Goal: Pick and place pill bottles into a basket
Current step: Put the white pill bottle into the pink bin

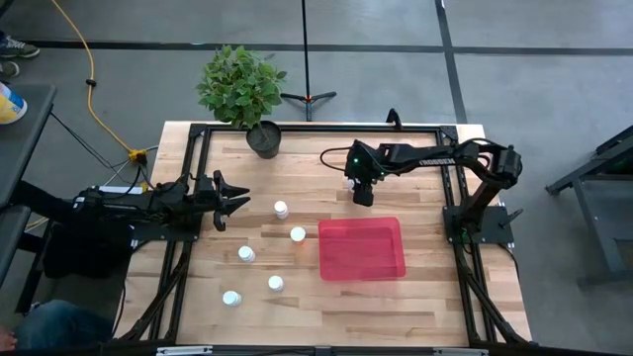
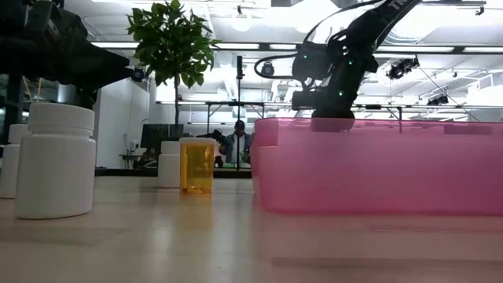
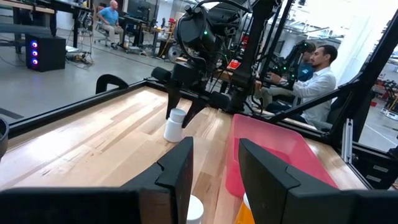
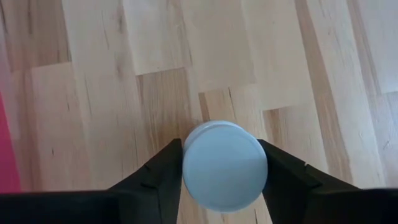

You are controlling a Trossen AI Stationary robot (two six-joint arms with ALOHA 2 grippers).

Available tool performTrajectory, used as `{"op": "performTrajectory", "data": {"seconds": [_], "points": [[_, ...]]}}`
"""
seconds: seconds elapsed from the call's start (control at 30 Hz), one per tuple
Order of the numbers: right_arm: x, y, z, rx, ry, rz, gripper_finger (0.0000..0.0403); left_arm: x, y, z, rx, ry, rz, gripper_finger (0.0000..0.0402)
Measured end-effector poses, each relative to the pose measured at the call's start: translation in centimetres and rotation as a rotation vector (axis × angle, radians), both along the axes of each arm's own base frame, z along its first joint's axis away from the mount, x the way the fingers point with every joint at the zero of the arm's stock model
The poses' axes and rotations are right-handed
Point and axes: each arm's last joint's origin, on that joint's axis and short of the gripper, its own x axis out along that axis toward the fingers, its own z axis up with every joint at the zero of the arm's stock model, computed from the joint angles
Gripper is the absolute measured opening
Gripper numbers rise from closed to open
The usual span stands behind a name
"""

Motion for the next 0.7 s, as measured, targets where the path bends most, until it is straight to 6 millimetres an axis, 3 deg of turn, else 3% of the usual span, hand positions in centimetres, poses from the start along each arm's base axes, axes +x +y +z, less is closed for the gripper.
{"op": "performTrajectory", "data": {"seconds": [0.5, 0.7], "points": [[0.0, 0.0, 0.1, 0.015, -0.005, -0.03, 0.0167, 0.0, 0.0, 0.0, 0.0, 0.0, 0.001, 0.0163], [0.4, -0.1, 1.5, 0.02, 0.02, -0.018, 0.0165, 0.0, 0.0, 0.0, 0.0, 0.0, 0.004, 0.0163]]}}
